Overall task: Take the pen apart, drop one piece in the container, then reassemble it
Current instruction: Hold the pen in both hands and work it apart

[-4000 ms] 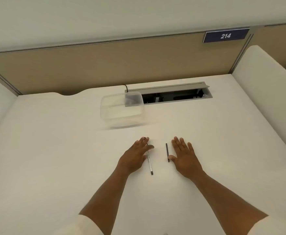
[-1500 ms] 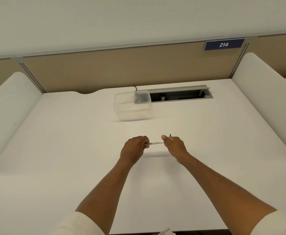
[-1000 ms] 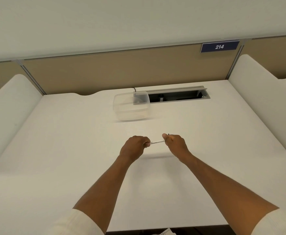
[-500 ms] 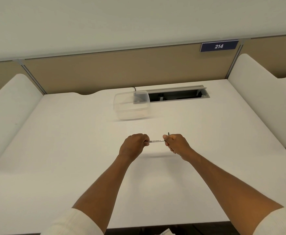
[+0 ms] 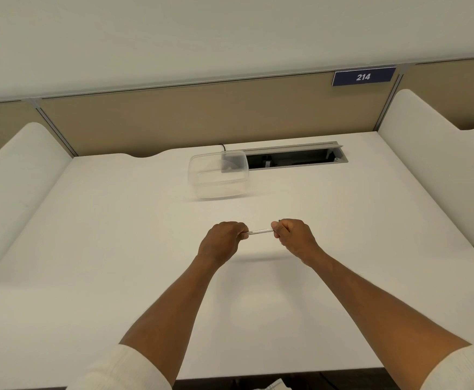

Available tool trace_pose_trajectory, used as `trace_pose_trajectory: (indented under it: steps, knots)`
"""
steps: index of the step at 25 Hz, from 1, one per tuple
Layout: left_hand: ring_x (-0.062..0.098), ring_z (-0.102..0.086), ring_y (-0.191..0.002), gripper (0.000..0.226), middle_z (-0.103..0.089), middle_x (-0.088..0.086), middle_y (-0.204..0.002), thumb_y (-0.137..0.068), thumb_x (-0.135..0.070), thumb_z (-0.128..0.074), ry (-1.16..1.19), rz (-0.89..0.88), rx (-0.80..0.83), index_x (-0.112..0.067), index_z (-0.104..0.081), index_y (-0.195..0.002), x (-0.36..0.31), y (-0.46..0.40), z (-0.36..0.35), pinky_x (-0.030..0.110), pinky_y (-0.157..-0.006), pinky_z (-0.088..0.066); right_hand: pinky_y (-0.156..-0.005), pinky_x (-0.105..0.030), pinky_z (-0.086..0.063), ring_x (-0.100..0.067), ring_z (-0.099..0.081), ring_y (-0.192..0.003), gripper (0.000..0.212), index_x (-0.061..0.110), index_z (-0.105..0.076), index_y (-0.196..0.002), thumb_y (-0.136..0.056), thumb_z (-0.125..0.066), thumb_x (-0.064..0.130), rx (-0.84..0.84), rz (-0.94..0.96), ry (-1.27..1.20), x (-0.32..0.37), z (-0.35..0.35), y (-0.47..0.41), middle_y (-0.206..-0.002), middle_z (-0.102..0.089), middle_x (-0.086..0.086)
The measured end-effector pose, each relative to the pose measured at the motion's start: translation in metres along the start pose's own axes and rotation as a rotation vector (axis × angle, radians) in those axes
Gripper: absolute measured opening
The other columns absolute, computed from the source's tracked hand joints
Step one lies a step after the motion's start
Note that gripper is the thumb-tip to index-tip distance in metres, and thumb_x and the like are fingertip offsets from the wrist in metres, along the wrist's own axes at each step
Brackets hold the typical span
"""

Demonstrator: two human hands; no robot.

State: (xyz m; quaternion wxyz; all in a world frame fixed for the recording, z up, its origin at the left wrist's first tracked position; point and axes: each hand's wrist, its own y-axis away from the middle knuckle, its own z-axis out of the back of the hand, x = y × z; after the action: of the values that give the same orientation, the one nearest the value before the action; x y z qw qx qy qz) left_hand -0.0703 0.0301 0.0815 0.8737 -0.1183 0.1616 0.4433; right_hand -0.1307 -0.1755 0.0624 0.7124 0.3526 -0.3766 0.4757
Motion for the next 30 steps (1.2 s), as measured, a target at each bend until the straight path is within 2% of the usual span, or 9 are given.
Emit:
trace_pose_trajectory:
  steps: [4,11,13,16,19,23,25,28,30]
  knots:
    - [0.022,-0.056,-0.074,0.018,-0.065,-0.006,-0.08,-0.097,-0.016,-0.049,-0.001,-0.005,0.024,-0.021,-0.066,-0.092,0.002,-0.002,-0.001,0.035,-0.066,-0.048,-0.057,-0.026,-0.042,-0.007,-0.051,-0.052,0.034,0.019,-0.061,-0.062,-0.095,-0.059,0.027,0.0,0.025,-0.046,-0.002,0.001,-0.002,-0.052,-0.058,0.012]
    - [0.021,-0.058,-0.074,0.02,-0.063,-0.009,-0.078,-0.096,-0.016,-0.047,-0.006,0.007,0.044,-0.022,-0.066,-0.092,0.01,-0.003,0.0,0.034,-0.066,-0.049,-0.061,-0.023,-0.05,-0.01,-0.059,-0.061,0.002,0.014,-0.068,-0.087,-0.087,-0.068,0.013,0.071,0.081,-0.208,-0.004,0.004,-0.006,-0.071,-0.065,0.001]
    - [0.022,-0.057,-0.075,0.019,-0.065,-0.007,-0.081,-0.097,-0.018,-0.047,-0.023,0.0,0.021,-0.022,-0.065,-0.092,0.01,-0.005,0.0,0.034,-0.065,-0.048,-0.06,-0.024,-0.051,-0.014,-0.061,-0.063,0.016,0.011,-0.068,-0.087,-0.09,-0.069,0.027,0.092,0.01,-0.266,-0.001,0.003,-0.008,-0.072,-0.067,-0.002]
    - [0.022,-0.058,-0.078,0.017,-0.068,-0.004,-0.088,-0.098,-0.022,-0.049,-0.041,-0.007,-0.011,-0.022,-0.066,-0.097,0.009,-0.007,0.002,0.031,-0.064,-0.044,-0.052,-0.025,-0.048,-0.014,-0.057,-0.054,0.044,0.011,-0.069,-0.071,-0.094,-0.058,0.048,0.114,-0.09,-0.188,0.002,0.004,-0.012,-0.061,-0.065,-0.002]
    - [0.022,-0.058,-0.078,0.016,-0.069,-0.004,-0.089,-0.098,-0.024,-0.05,-0.051,-0.011,-0.015,-0.022,-0.066,-0.098,0.011,-0.008,0.002,0.031,-0.064,-0.043,-0.052,-0.027,-0.045,-0.013,-0.054,-0.051,0.041,0.013,-0.067,-0.067,-0.094,-0.058,0.042,0.118,-0.077,-0.145,0.0,0.005,-0.014,-0.056,-0.062,-0.001]
    - [0.023,-0.058,-0.077,0.016,-0.067,-0.003,-0.087,-0.099,-0.025,-0.05,-0.068,-0.003,-0.021,-0.023,-0.065,-0.097,0.013,-0.007,0.001,0.032,-0.063,-0.044,-0.057,-0.03,-0.048,-0.014,-0.056,-0.06,0.014,0.012,-0.067,-0.079,-0.09,-0.064,0.02,0.144,-0.002,-0.18,-0.001,0.005,-0.015,-0.066,-0.064,0.0]
    - [0.023,-0.057,-0.076,0.015,-0.067,-0.004,-0.085,-0.099,-0.025,-0.05,-0.078,-0.005,-0.025,-0.023,-0.065,-0.097,0.015,-0.007,0.001,0.031,-0.061,-0.042,-0.057,-0.029,-0.049,-0.014,-0.057,-0.062,0.007,0.013,-0.069,-0.082,-0.088,-0.068,0.018,0.138,-0.001,-0.214,-0.002,0.005,-0.016,-0.07,-0.064,0.002]
    - [0.023,-0.057,-0.075,0.015,-0.066,-0.004,-0.084,-0.098,-0.025,-0.051,-0.078,-0.01,-0.035,-0.023,-0.065,-0.096,0.016,-0.007,0.001,0.031,-0.061,-0.041,-0.053,-0.025,-0.047,-0.012,-0.056,-0.056,0.033,0.012,-0.07,-0.077,-0.09,-0.065,0.042,0.131,-0.078,-0.202,-0.001,0.006,-0.018,-0.066,-0.066,0.003]
    - [0.023,-0.057,-0.075,0.015,-0.066,-0.004,-0.084,-0.098,-0.025,-0.051,-0.08,-0.013,-0.033,-0.023,-0.065,-0.095,0.016,-0.008,0.001,0.032,-0.061,-0.043,-0.052,-0.025,-0.046,-0.012,-0.055,-0.054,0.038,0.012,-0.071,-0.073,-0.092,-0.06,0.043,0.159,-0.102,-0.156,-0.001,0.007,-0.019,-0.062,-0.065,0.002]
